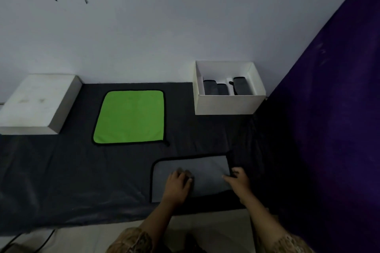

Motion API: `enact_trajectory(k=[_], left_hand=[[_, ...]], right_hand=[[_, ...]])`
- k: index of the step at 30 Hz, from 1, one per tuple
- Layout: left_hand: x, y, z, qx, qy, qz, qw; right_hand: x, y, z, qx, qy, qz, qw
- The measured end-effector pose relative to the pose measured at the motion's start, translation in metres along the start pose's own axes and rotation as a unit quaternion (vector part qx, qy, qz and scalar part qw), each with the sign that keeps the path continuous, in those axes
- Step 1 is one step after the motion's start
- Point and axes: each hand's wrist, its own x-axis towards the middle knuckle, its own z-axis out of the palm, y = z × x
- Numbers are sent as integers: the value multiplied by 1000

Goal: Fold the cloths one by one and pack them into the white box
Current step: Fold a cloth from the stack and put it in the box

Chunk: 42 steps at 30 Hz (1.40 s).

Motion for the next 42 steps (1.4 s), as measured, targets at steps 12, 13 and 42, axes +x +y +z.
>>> enact_trajectory(k=[12, 13, 42], left_hand=[[7, 36, -39, -636, -64, -176, 749], [9, 21, -34, -592, -39, -166, 788], [0, -45, -31, -330, 49, -88, 938]], right_hand=[[-50, -47, 49, 179, -243, 36, 953], [-52, -47, 55, 182, -232, 32, 955], [-37, -10, 123, -117, -4, -64, 991]])
